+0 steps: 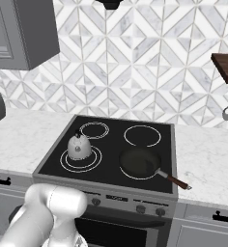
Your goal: Pick the kettle from the counter and place it on a stove burner. Then turn the burner on.
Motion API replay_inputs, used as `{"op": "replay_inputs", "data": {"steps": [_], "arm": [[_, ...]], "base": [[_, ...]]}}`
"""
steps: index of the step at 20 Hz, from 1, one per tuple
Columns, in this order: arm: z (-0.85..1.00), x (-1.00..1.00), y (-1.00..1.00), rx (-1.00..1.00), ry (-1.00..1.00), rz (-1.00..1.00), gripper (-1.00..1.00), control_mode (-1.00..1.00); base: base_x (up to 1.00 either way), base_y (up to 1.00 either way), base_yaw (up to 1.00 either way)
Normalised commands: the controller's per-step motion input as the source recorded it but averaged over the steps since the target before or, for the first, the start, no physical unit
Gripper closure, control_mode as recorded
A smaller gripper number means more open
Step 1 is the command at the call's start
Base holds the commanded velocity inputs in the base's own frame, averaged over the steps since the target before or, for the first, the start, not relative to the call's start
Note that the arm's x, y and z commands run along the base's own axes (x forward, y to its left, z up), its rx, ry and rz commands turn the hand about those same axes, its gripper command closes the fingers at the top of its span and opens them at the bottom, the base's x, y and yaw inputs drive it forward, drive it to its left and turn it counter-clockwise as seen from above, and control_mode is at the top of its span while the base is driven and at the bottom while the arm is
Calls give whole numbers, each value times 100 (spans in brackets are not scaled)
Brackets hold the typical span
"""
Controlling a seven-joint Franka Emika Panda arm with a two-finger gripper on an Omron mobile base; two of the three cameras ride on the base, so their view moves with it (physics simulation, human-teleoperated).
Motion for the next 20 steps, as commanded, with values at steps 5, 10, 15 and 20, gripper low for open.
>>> {"op": "replay_inputs", "data": {"steps": [5, 10, 15, 20], "arm": [[-2, 42, -23, 2, 4, 3, 100, -100], [0, 27, -20, 1, 3, 5, 100, -100], [0, 18, -7, 0, 7, 7, 100, -100], [7, 5, 0, 0, 8, 14, 100, -100]], "base": [[0, 0, 0], [0, 0, 0], [0, 0, 0], [0, 0, 0]]}}
